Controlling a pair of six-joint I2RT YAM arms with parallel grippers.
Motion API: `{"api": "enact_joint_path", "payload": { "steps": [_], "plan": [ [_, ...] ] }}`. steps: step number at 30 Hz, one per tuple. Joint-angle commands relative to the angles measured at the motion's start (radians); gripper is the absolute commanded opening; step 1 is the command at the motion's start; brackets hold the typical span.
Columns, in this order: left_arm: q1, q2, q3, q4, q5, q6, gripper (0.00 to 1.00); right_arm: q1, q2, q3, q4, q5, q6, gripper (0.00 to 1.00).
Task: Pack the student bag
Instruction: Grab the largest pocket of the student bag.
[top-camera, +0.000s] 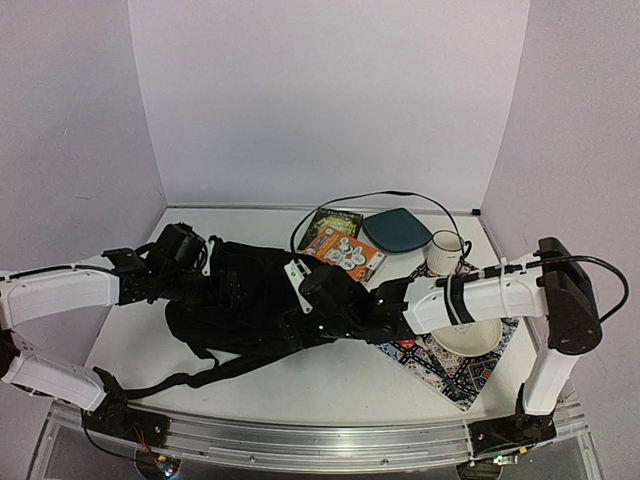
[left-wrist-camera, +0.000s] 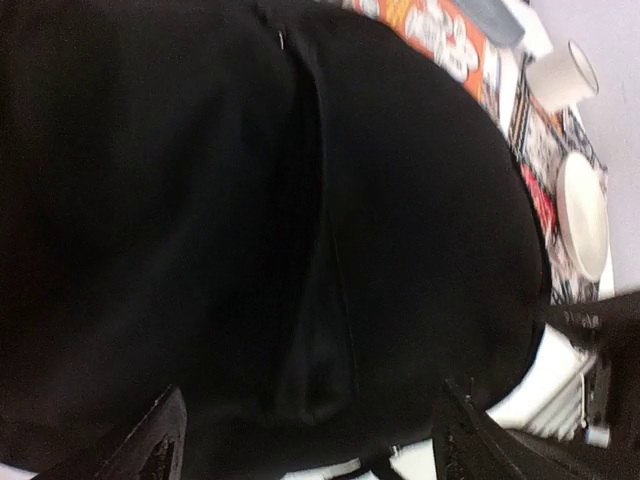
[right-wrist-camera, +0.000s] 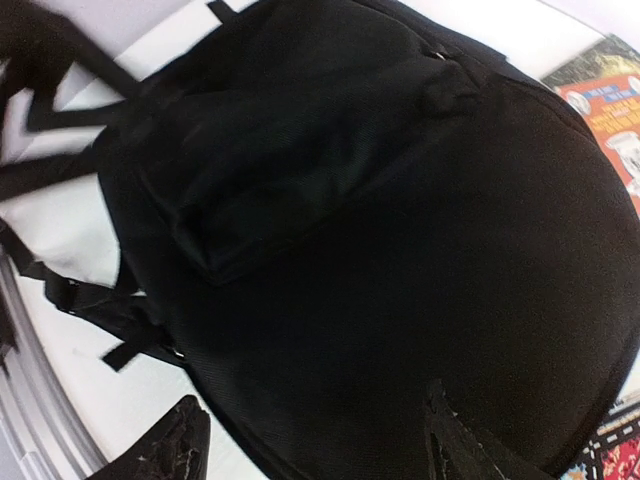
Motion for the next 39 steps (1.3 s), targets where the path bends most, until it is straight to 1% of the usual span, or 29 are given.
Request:
{"api": "enact_joint_path", "payload": {
  "steps": [1,3,5,9,13,16,21,22,24,28,31,34,37,39],
  "plan": [
    [-0.116,-0.07,-0.022,-0.071,0.021,-0.077,0.9,0.003,-0.062,-0.024,-0.025,0.074,0.059,0.73],
    [-0.176,-0.069,-0.027,-0.076,-0.001,-0.108,0.92,0.004,-0.071,-0.031,-0.029,0.084,0.065,0.74],
    [-0.197,-0.069,-0.038,-0.077,-0.026,-0.132,0.92,0.004,-0.079,-0.037,-0.03,0.09,0.068,0.74],
    [-0.212,-0.061,-0.045,-0.076,-0.044,-0.136,0.9,0.003,-0.086,-0.041,-0.03,0.087,0.071,0.74],
    [-0.236,-0.009,-0.03,-0.075,-0.048,-0.118,0.87,0.004,-0.084,-0.036,-0.03,0.08,0.066,0.74],
    [-0.238,0.037,-0.028,-0.073,-0.093,-0.097,0.85,0.003,-0.076,-0.024,-0.03,0.072,0.059,0.74],
    [-0.238,0.08,-0.014,-0.069,-0.11,-0.052,0.81,0.004,-0.061,-0.002,-0.03,0.053,0.043,0.74],
    [-0.238,0.083,-0.013,-0.07,-0.12,-0.046,0.78,0.005,-0.058,0.002,-0.03,0.047,0.035,0.74],
    [-0.238,0.084,-0.013,-0.069,-0.145,-0.04,0.69,0.01,-0.053,0.01,-0.029,0.035,0.015,0.74],
    [-0.236,0.073,-0.017,-0.066,-0.186,-0.038,0.45,0.024,-0.044,0.028,-0.02,0.009,-0.041,0.73],
    [-0.222,0.068,-0.031,-0.059,-0.2,-0.037,0.31,0.035,-0.029,0.043,-0.013,-0.02,-0.078,0.72],
    [-0.203,0.059,-0.053,-0.033,-0.19,-0.035,0.17,0.044,-0.004,0.069,-0.003,-0.09,-0.131,0.72],
    [-0.177,0.052,-0.087,0.008,-0.156,-0.03,0.1,0.052,0.029,0.098,0.0,-0.144,-0.2,0.72],
    [-0.161,0.047,-0.113,0.056,-0.116,-0.028,0.04,0.055,0.052,0.11,0.01,-0.174,-0.258,0.72]
  ]
}}
